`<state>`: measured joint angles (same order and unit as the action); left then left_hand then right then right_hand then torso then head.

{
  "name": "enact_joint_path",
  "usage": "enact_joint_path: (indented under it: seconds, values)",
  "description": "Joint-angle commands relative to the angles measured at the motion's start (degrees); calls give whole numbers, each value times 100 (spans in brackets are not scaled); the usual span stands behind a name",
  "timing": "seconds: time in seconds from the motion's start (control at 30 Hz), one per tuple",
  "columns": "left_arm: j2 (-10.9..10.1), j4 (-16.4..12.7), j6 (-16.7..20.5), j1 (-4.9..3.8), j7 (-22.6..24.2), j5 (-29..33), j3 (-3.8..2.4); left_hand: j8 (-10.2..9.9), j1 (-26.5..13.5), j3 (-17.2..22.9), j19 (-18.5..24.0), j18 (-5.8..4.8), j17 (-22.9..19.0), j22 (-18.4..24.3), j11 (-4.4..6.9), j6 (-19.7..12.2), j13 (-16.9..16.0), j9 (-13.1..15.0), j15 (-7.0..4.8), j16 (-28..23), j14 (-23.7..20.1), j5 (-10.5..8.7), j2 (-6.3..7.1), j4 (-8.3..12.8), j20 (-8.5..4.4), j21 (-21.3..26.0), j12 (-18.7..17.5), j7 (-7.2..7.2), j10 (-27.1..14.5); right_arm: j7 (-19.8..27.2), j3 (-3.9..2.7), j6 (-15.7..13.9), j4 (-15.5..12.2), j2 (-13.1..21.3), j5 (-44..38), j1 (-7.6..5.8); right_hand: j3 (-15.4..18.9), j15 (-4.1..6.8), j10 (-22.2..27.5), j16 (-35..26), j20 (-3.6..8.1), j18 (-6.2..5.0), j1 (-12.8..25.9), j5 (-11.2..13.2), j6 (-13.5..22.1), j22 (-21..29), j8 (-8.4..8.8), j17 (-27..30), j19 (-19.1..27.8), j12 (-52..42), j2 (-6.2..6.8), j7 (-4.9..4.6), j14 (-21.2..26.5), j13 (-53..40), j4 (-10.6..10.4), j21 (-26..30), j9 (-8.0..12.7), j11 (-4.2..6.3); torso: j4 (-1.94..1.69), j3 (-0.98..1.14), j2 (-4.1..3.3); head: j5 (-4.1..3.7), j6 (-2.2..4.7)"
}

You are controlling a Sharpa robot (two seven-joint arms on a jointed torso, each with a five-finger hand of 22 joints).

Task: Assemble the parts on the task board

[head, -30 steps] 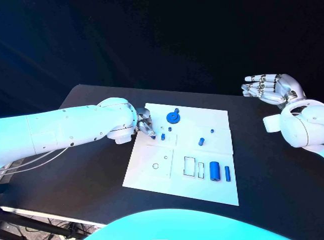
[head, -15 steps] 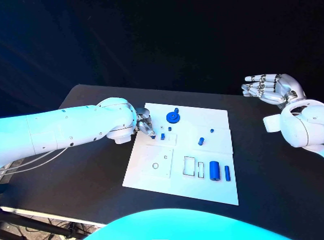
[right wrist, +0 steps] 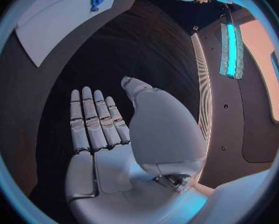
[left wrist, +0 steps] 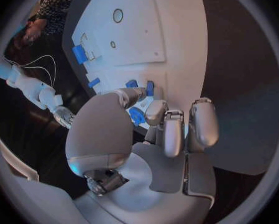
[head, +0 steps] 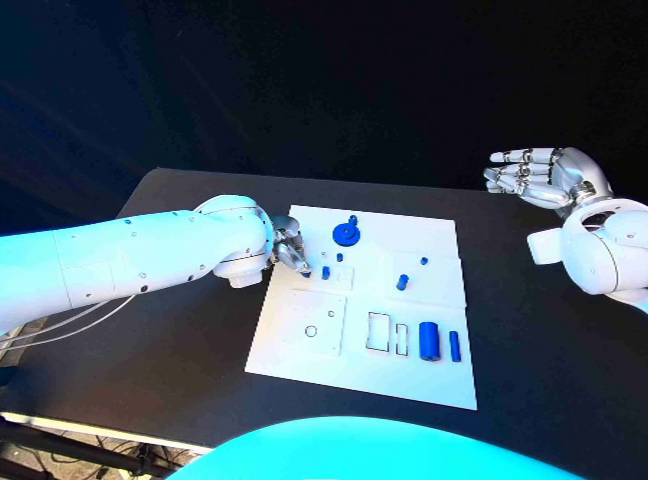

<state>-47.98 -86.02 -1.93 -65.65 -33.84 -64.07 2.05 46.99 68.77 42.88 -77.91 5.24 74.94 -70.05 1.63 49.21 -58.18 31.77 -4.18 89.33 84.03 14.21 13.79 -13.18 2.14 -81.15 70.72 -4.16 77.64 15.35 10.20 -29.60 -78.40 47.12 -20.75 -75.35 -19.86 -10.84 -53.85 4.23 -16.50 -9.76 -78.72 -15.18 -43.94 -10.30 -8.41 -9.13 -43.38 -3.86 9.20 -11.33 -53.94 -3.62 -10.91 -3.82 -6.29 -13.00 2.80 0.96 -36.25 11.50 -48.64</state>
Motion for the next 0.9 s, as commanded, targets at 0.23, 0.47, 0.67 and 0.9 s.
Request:
enact_joint_path:
  seconds: [0.23,0.47,0.67,0.9]
  values:
    - [13,-19,-278,14,-29,-16,4,11,-89,1068,-56,-94,1355,-9,-4,193,-35,239,-31,-7,555,107,3,1046,-10,-41,33,147,71,47,-1,116,-7,0,-43,1,13,0,-14,-31,-7,10,6,14,-19,6,38,6,20,16,-20,-510,-27,0,29,-1,6,-2,-6,-1,1,-8,-9]
    - [23,-2,-254,15,-24,-2,4,9,-111,1071,-61,-95,1359,-15,-1,204,-69,241,-33,-5,556,137,11,1051,-13,-44,52,151,90,49,-1,120,-4,-4,-43,1,17,-2,-9,-37,-7,11,16,15,-15,26,50,22,22,17,-29,-511,-26,1,34,-2,11,-3,-5,-2,1,-9,-14]
    - [54,34,-243,15,-21,9,4,8,-129,1073,-64,-97,1360,-21,0,213,-76,242,-35,-5,557,156,11,1051,-15,-46,55,154,97,50,-1,121,2,-10,-43,2,17,-2,-9,-37,-7,11,16,15,-15,26,50,22,22,17,-29,-511,-26,1,34,-2,11,-3,-4,2,-1,-5,-11]
    - [111,77,-292,15,-15,55,4,5,-282,1033,-80,-102,1388,-42,26,270,-142,263,-51,10,565,395,55,1083,-31,-53,91,183,161,46,-1,112,-3,6,-43,2,17,-2,-7,-38,-7,11,16,15,-13,31,53,26,22,18,-31,-512,-25,1,37,-3,13,-4,-3,1,-7,-11,-12]
